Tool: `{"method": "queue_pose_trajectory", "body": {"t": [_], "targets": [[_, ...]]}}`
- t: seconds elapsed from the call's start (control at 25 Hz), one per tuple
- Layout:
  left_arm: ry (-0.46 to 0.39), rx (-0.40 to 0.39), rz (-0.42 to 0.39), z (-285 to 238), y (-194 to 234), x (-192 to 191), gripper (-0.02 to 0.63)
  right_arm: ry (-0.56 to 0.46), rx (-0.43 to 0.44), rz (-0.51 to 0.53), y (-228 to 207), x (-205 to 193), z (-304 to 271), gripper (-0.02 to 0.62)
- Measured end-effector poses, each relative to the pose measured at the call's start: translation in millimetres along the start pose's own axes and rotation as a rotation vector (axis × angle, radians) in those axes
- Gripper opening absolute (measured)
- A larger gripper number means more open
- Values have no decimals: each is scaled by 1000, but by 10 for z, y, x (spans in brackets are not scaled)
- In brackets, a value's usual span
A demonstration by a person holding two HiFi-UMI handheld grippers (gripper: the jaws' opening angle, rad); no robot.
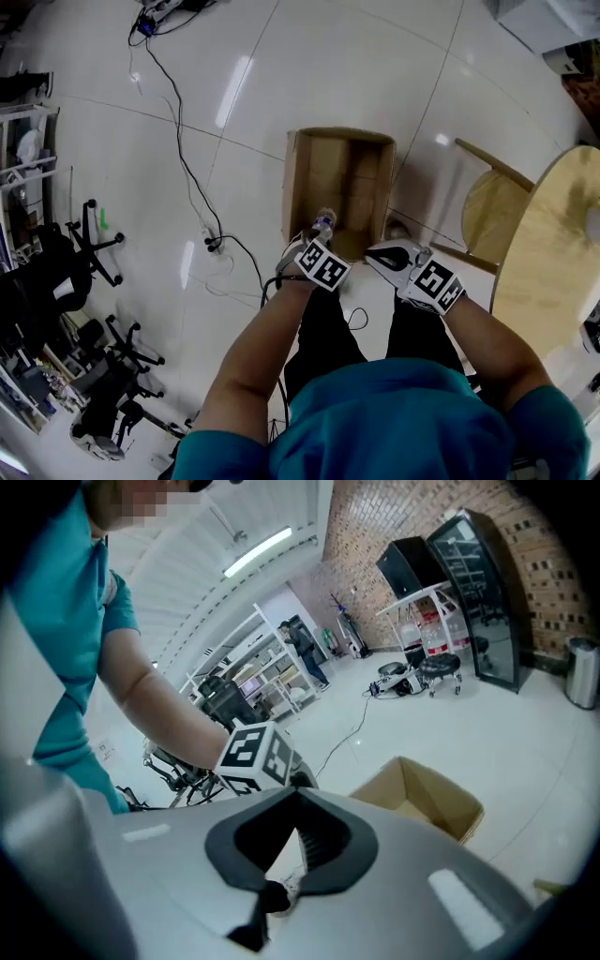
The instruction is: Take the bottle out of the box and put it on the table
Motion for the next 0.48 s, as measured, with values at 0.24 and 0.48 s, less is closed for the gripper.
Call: {"method": "queue_pose_trajectory", "body": {"t": [0.24, 0.48], "targets": [[-71, 58, -66, 2000, -777, 112, 132, -49, -9, 129, 1115, 958, 1254, 2], [-119, 33, -15, 3024, -1478, 335, 132, -60, 85, 229, 1633, 1072, 2090, 2]]}}
Point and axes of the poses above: the fingertips, and each gripper's own axes: z backward along the fingers, y to its left, x out of its top, the point moved 2 cm from there along z, backward along the fingers, and after that the axes turned 4 degrees about y, right-handed, at the moved point
